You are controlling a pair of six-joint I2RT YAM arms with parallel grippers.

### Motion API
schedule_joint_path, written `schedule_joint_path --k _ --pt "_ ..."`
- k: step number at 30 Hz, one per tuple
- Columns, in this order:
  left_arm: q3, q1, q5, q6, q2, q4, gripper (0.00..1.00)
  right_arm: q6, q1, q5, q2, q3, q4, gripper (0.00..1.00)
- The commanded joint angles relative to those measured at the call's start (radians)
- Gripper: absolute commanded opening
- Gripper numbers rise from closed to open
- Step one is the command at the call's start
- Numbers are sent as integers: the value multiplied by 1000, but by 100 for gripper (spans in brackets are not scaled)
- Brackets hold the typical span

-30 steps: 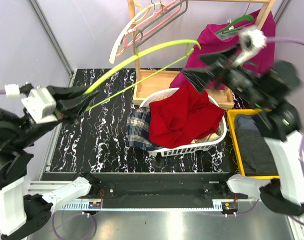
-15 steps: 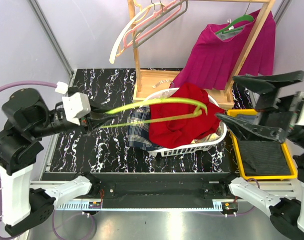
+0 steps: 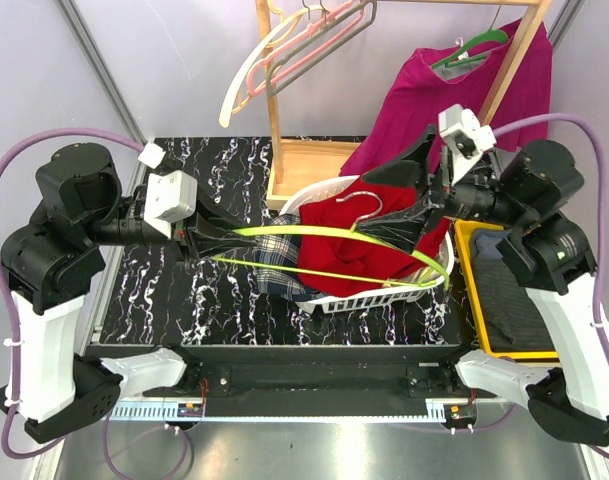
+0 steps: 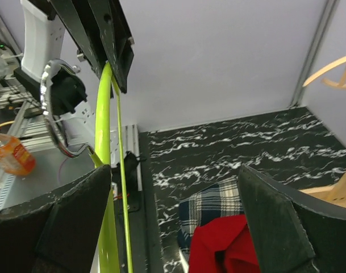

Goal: Remove the skirt from the hanger

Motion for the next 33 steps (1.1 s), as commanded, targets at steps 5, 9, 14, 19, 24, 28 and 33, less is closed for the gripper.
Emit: schedule_joint_path --k 5,9,14,19,24,28,33 --pt "57 -1 28 13 19 46 0 72 1 -122 -26 -25 15 96" --pt "47 -1 17 22 11 48 0 62 1 -115 -54 -32 9 96" --pt "34 -1 5 28 -6 49 0 108 1 -131 -67 -31 0 95" --pt "35 -1 -4 25 -7 56 0 151 1 -151 -47 -32 -14 85" --pt "34 -1 -9 23 -6 62 0 167 1 -157 -24 -22 -23 79" --pt "37 -1 3 2 7 80 0 162 1 -153 2 -17 -51 72" --pt "32 -1 -3 -7 17 95 0 167 1 -154 11 -8 -51 61"
